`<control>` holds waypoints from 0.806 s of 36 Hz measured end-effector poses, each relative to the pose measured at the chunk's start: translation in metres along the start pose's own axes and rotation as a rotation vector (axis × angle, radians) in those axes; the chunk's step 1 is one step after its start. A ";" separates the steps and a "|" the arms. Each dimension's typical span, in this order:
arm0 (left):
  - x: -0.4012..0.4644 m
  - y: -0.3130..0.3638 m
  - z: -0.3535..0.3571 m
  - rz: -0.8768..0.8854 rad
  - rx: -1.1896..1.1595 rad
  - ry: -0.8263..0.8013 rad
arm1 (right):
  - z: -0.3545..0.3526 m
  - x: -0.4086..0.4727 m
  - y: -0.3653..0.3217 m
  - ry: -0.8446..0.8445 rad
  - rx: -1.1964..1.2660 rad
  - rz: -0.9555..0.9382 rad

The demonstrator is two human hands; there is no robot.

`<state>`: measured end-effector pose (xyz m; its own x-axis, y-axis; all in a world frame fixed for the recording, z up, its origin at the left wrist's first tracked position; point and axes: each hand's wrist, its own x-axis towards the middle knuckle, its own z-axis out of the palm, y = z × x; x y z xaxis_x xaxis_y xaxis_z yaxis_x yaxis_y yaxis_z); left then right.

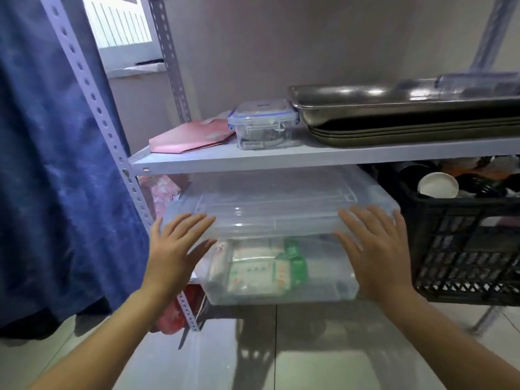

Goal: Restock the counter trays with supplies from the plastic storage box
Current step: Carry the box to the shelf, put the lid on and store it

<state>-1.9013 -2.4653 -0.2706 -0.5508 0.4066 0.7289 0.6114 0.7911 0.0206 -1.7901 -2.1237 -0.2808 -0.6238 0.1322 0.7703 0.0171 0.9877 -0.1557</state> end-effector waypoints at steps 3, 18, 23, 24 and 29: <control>0.021 0.001 0.024 -0.068 -0.009 -0.024 | 0.016 0.023 0.002 -0.108 -0.005 0.076; 0.029 0.007 0.091 -0.285 0.086 -0.228 | 0.072 0.025 0.017 -0.439 -0.114 0.134; 0.030 0.000 0.099 -0.248 0.093 -0.179 | 0.079 0.029 0.017 -0.449 -0.106 0.151; 0.031 -0.001 0.101 -0.243 0.086 -0.156 | 0.080 0.030 0.018 -0.443 -0.109 0.157; 0.028 -0.004 0.105 -0.229 0.036 -0.112 | 0.072 0.030 0.011 -0.479 -0.118 0.183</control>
<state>-1.9786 -2.4089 -0.3222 -0.7331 0.2613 0.6279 0.4440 0.8832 0.1509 -1.8647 -2.1152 -0.3037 -0.8890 0.2776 0.3641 0.2300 0.9584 -0.1692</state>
